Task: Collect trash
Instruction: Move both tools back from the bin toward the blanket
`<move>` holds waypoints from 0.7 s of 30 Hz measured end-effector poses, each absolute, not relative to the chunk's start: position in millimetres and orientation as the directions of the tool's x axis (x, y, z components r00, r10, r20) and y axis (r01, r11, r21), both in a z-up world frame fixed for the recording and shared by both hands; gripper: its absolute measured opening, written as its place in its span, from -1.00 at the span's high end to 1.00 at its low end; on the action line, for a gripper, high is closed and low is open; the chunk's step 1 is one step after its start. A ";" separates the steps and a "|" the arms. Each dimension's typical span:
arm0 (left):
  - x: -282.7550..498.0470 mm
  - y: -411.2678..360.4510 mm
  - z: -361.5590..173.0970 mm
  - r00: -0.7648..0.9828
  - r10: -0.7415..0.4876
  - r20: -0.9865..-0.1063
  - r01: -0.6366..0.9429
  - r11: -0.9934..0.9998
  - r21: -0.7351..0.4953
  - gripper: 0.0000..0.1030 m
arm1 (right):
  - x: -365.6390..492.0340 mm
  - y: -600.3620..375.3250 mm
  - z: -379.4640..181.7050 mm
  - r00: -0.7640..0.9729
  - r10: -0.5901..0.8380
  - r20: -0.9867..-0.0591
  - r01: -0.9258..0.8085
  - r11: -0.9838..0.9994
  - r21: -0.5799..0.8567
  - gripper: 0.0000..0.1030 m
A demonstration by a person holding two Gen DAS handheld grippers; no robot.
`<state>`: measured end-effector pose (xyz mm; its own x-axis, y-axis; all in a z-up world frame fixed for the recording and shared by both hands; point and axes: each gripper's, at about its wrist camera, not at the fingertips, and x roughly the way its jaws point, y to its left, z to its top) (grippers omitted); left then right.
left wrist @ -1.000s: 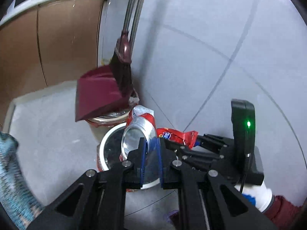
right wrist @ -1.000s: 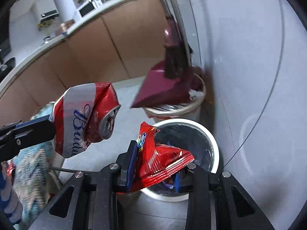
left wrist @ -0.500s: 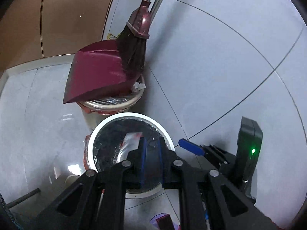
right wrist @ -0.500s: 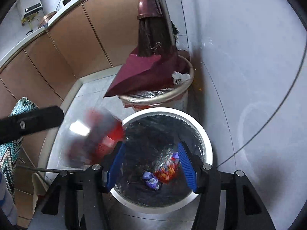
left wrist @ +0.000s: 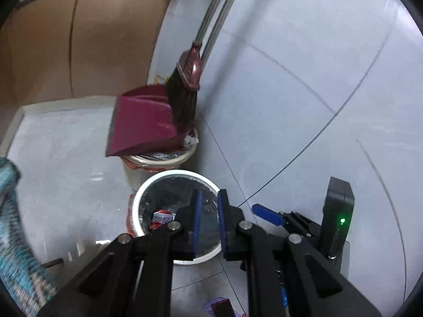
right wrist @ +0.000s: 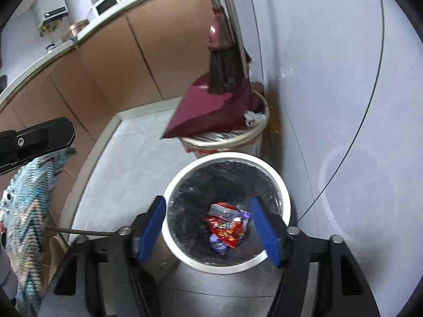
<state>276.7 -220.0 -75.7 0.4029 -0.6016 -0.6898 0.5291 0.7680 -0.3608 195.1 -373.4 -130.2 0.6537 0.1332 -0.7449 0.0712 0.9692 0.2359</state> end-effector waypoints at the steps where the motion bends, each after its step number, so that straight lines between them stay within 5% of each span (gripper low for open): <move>1: 270.2 -213.9 -69.5 0.417 -0.599 -0.684 0.525 0.773 -0.356 0.77 | 188.6 -369.1 -121.0 0.663 0.133 -0.736 0.065 0.970 0.233 -0.51; 7: 219.4 -172.1 -31.8 0.508 -0.581 -0.636 0.509 0.798 -0.322 0.77 | 156.1 -340.7 -77.5 0.718 0.111 -0.687 0.039 0.979 0.199 -1.00; 12: 173.5 -142.6 -6.1 0.551 -0.543 -0.633 0.510 0.820 -0.259 0.75 | 120.7 -314.3 -35.9 0.767 0.120 -0.630 -0.004 0.983 0.182 -1.00; 13: 164.3 -136.2 -1.2 0.563 -0.536 -0.630 0.509 0.825 -0.247 0.63 | 114.4 -308.4 -29.1 0.776 0.122 -0.618 -0.013 0.984 0.178 -1.00; 16: 136.2 -114.1 13.2 0.622 -0.507 -0.596 0.488 0.847 -0.212 -0.21 | 98.5 -294.8 -11.7 0.798 0.135 -0.587 -0.041 0.985 0.170 -1.00; 21: 96.9 -81.8 34.7 0.674 -0.486 -0.556 0.477 0.861 -0.175 -0.21 | 71.4 -272.2 17.5 0.836 0.166 -0.523 -0.093 0.982 0.162 -1.00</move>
